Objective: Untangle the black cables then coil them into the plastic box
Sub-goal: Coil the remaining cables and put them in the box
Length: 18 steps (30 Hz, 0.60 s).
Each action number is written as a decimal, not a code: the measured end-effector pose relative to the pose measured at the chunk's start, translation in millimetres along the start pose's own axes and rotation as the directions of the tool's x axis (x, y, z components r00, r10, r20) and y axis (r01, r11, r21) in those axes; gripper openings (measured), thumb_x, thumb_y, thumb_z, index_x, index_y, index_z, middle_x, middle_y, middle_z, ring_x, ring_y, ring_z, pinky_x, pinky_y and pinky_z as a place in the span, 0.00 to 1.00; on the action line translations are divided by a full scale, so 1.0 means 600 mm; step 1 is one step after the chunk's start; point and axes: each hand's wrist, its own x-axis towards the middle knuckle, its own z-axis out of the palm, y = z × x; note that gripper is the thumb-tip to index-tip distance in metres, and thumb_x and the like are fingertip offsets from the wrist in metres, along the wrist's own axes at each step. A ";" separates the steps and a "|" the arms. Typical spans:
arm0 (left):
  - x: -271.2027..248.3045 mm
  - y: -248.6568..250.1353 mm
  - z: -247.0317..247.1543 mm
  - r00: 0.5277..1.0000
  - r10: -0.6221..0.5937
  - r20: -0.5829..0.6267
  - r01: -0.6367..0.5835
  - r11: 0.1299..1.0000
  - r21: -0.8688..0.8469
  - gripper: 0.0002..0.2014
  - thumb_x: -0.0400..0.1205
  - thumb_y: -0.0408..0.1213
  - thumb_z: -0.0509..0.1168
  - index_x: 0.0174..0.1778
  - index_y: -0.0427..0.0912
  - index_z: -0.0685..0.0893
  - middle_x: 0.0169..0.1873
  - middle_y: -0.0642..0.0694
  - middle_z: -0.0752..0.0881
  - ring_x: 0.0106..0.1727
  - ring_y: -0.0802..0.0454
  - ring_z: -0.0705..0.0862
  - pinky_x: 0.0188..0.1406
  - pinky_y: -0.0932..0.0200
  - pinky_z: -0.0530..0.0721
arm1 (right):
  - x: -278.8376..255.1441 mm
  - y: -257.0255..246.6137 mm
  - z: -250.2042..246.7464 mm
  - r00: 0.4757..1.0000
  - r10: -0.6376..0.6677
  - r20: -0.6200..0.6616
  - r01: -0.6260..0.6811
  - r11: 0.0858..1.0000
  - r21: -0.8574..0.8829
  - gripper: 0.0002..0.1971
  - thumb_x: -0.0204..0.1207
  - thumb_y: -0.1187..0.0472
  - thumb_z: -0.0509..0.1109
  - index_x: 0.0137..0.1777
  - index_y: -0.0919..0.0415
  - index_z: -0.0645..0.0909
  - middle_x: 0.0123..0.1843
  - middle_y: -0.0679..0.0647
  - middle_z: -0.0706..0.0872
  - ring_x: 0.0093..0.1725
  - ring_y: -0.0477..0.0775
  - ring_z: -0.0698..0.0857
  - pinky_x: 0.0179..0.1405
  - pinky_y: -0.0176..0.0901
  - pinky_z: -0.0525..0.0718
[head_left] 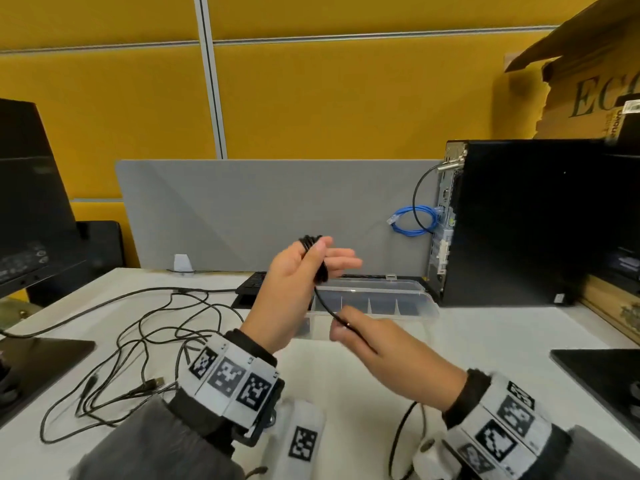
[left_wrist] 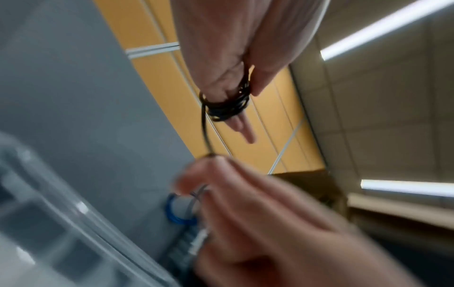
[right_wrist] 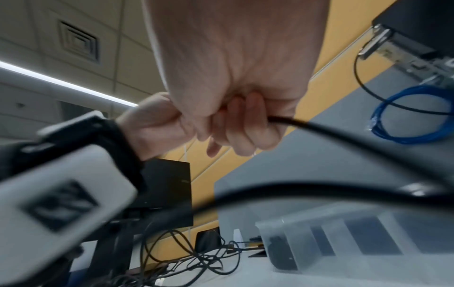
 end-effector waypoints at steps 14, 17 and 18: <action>-0.018 0.023 -0.009 0.992 -0.093 0.086 0.118 0.922 -0.370 0.19 0.85 0.39 0.49 0.50 0.27 0.79 0.28 0.41 0.86 0.30 0.54 0.85 0.36 0.67 0.85 | 0.005 0.033 -0.009 0.998 0.041 0.047 -0.039 0.998 -0.049 0.11 0.83 0.48 0.55 0.43 0.47 0.75 0.35 0.45 0.80 0.36 0.45 0.79 0.41 0.45 0.78; -0.006 0.024 -0.031 0.994 -0.074 -0.082 0.035 0.913 -0.406 0.20 0.88 0.42 0.47 0.45 0.32 0.78 0.25 0.46 0.80 0.21 0.55 0.77 0.24 0.68 0.78 | -0.002 0.032 -0.038 0.993 0.106 0.044 -0.108 0.993 0.041 0.12 0.83 0.52 0.56 0.39 0.49 0.75 0.34 0.43 0.78 0.34 0.37 0.76 0.36 0.30 0.75; -0.004 0.024 -0.044 0.984 -0.078 -0.162 0.004 0.909 -0.417 0.21 0.88 0.43 0.47 0.41 0.34 0.78 0.23 0.48 0.78 0.19 0.57 0.74 0.20 0.70 0.73 | -0.004 0.039 -0.057 0.987 0.159 0.004 -0.159 0.985 0.063 0.13 0.83 0.52 0.56 0.37 0.50 0.75 0.32 0.43 0.76 0.30 0.35 0.75 0.34 0.27 0.73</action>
